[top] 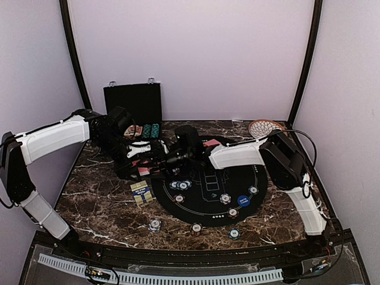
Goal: Distribute texas hold em gaming equipment
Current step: Pick up the poker card from the face-down deck piles.
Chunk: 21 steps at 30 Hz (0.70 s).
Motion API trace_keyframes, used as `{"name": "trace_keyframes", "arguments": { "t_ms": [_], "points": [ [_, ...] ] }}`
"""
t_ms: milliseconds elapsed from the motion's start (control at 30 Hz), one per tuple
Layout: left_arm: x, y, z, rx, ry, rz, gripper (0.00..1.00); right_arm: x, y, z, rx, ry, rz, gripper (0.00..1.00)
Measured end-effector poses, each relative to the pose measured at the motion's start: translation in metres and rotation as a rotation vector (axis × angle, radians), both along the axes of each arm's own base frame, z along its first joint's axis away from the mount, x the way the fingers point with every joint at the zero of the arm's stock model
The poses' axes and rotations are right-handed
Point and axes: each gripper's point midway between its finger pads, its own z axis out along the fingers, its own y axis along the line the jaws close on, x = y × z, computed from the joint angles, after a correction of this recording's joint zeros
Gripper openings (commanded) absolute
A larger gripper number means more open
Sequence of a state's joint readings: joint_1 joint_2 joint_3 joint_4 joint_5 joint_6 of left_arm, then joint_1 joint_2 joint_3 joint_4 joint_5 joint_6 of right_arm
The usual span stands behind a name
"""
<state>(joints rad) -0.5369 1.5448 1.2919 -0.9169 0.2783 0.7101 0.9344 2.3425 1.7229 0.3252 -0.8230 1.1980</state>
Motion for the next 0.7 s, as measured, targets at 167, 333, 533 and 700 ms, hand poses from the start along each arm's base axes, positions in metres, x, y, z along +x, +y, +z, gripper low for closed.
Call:
{"name": "trace_keyframes", "arguments": {
  "t_ms": [167,333,533,700],
  "points": [
    [0.0,0.001,-0.001,0.004,0.001,0.001,0.17,0.003,-0.004,-0.003,-0.002,0.007,-0.014,0.67],
    [-0.004,0.001,-0.003,0.018,0.013,-0.004,0.17,0.003,-0.02,-0.004,-0.011,0.008,-0.03,0.62],
    [-0.004,0.002,-0.003,0.022,0.013,-0.003,0.17,0.005,-0.031,0.0,-0.016,-0.004,-0.043,0.59],
    [-0.004,0.002,-0.003,0.022,0.012,-0.003,0.17,0.005,-0.036,0.002,-0.02,-0.001,-0.05,0.56]
  ]
}}
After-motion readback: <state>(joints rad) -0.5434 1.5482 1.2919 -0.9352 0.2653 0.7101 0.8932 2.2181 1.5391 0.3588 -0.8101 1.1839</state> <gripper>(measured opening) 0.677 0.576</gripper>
